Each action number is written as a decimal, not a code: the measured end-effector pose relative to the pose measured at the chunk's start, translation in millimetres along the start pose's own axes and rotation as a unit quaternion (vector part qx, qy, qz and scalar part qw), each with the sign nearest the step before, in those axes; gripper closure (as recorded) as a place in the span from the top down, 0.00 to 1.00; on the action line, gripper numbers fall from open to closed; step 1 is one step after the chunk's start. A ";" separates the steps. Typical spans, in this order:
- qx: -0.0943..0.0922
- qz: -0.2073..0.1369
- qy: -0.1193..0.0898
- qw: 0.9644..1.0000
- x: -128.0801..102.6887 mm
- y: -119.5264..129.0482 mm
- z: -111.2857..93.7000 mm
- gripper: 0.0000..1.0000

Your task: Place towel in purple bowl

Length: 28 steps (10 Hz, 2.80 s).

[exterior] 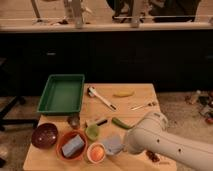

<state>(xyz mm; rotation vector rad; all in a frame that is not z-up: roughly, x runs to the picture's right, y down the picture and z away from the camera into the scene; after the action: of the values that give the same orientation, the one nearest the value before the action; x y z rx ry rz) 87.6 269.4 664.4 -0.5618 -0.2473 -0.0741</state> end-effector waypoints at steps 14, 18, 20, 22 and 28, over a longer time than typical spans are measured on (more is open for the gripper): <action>0.013 -0.053 0.063 0.997 3.4 -122.0 4.9 0.00; 0.025 -0.109 0.048 0.993 -43.8 -99.5 -25.7 0.00; 0.030 -0.136 0.038 0.990 -72.6 -87.5 -36.9 0.00; 0.028 -0.156 0.026 0.987 -93.9 -79.8 -42.1 0.00; 0.027 -0.157 0.024 0.987 -95.3 -78.8 -42.6 0.00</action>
<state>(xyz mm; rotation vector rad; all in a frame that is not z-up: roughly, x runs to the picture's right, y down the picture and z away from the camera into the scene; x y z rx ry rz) -6.4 180.3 646.4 -0.4621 -0.2883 -0.3849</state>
